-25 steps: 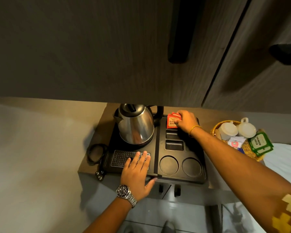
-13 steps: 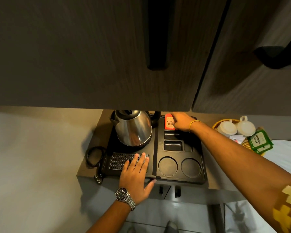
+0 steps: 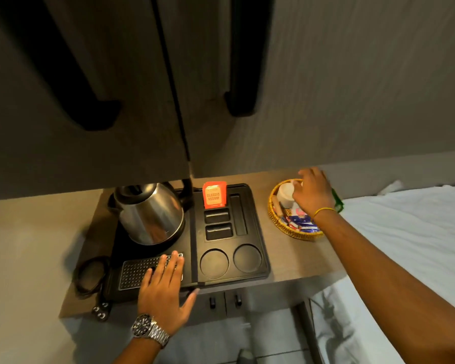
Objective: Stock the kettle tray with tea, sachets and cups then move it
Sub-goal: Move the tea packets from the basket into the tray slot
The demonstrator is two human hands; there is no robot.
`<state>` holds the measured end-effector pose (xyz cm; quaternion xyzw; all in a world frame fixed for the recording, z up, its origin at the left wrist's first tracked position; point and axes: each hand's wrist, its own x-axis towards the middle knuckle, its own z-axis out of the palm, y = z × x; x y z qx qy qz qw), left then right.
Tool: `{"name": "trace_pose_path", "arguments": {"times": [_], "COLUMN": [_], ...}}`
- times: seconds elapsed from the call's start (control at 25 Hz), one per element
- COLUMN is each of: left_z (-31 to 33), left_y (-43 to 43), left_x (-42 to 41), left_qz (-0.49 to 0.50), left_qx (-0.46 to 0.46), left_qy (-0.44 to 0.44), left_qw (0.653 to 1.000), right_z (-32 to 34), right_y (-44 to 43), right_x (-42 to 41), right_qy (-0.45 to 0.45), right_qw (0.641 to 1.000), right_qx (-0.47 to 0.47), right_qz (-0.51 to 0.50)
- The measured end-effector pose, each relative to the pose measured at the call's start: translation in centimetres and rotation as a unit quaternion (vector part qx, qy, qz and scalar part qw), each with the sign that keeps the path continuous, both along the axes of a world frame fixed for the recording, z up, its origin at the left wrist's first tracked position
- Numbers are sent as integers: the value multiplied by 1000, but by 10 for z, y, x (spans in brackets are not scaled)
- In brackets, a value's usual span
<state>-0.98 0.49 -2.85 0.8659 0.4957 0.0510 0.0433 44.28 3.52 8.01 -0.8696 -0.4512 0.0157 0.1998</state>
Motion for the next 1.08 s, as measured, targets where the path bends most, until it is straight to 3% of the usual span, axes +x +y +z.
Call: {"name": "trace_pose_path", "arguments": {"times": [0.08,0.24,0.68,0.84,1.0,1.08], "left_z": [-2,-4,-2,-4,-2,-2], "left_y": [2,3,2,2,1,0], "left_x": [4,4,6,6,8,7], "left_qz": [-11,-11,-11,-7,-1,3], "left_qx": [11,22,33,29,11,7], "left_qy": [12,23,21,13,-3,-13], "left_qw": [1000,999,999,999,1000,1000], "right_z": [-1,-13,-40,-30,-12,-7], "right_y": [-34,-63,-76,-85,-81,-69], "right_x": [33,44,33,29,1,-25], "right_qy": [-35,32,94,126,171,181], "right_qw": [995,984,964,937,920,931], "right_qx": [14,26,119,212,283,281], "right_qz": [-91,-174,-216,-247,-210,-150]}}
